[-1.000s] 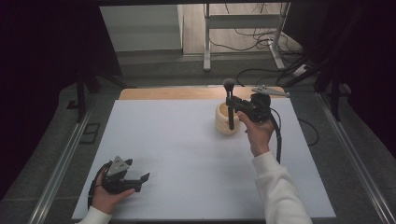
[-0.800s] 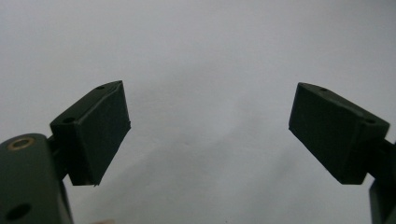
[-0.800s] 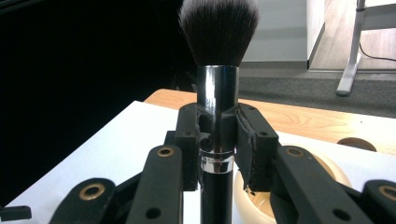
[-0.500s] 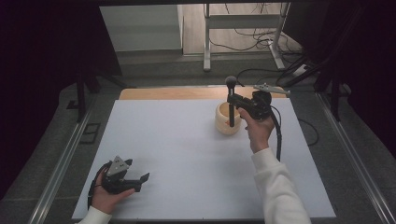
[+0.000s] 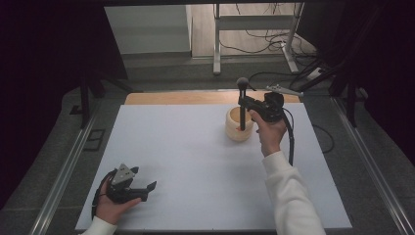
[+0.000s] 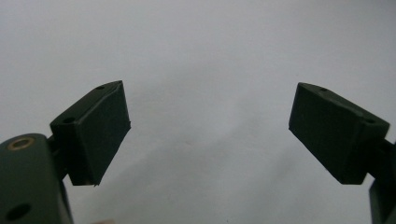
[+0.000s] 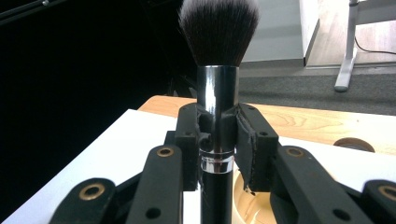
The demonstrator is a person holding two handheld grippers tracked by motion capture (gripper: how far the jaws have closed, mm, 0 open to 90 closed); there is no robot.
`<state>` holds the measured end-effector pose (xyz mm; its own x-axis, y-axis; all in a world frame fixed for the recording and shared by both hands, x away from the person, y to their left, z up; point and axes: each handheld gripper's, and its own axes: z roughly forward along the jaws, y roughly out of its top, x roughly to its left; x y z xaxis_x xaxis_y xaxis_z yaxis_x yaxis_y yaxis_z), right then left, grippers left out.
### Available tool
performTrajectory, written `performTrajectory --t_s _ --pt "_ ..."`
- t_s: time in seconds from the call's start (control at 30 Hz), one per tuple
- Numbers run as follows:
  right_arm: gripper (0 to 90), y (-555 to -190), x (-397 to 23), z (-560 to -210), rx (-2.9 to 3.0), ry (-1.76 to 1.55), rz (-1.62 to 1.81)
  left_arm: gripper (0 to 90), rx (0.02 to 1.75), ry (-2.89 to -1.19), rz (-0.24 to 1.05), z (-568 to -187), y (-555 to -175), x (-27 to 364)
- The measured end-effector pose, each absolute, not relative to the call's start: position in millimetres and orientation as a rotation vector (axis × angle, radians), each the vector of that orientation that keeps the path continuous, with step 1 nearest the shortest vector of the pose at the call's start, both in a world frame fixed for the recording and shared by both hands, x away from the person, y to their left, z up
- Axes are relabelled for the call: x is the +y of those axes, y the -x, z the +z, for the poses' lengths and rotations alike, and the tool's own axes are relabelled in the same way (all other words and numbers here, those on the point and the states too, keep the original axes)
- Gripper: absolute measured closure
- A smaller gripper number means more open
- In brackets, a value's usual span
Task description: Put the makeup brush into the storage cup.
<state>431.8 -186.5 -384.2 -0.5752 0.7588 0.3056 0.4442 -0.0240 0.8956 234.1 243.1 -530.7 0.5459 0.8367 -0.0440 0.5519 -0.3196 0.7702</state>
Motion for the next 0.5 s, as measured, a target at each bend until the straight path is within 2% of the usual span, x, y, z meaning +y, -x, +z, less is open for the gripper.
performTrajectory --t_s 0.5 --pt "71.8 -445 -188 -382 1.934 -1.298 1.643 13.3 1.121 -2.012 0.471 -531 -234 243"
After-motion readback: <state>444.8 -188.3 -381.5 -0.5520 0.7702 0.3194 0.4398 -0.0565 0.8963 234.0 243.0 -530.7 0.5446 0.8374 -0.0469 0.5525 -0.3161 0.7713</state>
